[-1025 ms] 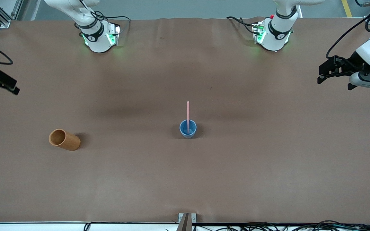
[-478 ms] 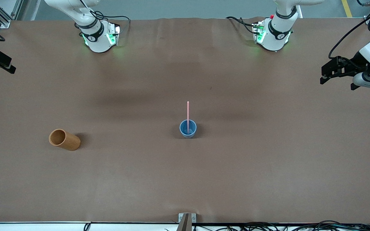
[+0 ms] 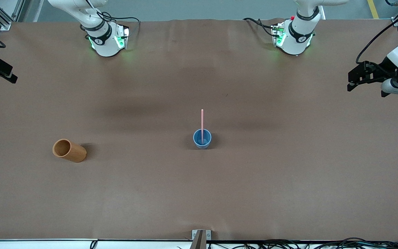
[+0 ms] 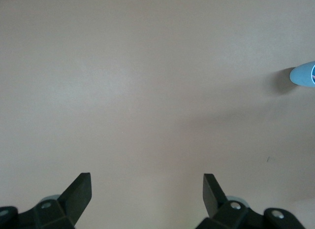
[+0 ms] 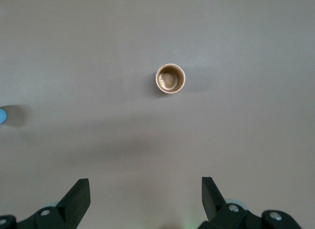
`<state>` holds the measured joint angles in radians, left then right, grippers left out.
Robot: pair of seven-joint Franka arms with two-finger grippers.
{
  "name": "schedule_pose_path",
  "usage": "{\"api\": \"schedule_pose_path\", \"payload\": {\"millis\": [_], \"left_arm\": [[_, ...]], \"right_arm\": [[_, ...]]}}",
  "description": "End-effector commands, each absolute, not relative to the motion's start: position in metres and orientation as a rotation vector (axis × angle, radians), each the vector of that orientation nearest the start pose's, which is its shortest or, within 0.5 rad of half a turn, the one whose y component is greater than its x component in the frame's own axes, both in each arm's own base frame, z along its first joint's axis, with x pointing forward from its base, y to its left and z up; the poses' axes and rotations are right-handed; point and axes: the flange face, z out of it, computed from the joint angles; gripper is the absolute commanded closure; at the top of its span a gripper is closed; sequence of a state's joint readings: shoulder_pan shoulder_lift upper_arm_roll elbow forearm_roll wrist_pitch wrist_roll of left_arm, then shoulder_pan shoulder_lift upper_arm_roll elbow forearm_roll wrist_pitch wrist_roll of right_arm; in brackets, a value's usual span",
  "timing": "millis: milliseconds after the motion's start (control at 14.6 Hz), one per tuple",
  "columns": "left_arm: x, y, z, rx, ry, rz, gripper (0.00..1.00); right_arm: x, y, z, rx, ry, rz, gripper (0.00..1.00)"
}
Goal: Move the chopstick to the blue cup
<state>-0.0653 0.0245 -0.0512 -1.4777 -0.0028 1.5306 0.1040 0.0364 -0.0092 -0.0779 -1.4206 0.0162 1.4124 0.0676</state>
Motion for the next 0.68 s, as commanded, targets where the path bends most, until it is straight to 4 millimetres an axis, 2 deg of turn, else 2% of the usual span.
{"api": "schedule_pose_path", "payload": {"millis": [0,615], "left_arm": [[0.5553,-0.0643,0.6579,-3.113,0.356,-0.058,0.00],[0.5558,-0.0644,0.6571,-3.113,0.359,-0.055,0.00]], "right_arm": [[0.5370,-0.0221,0.6870,-3.103,0.151,-0.017,0.00],[0.5396,-0.0149,0.6883,-3.103,0.137,-0.047,0.00]]}}
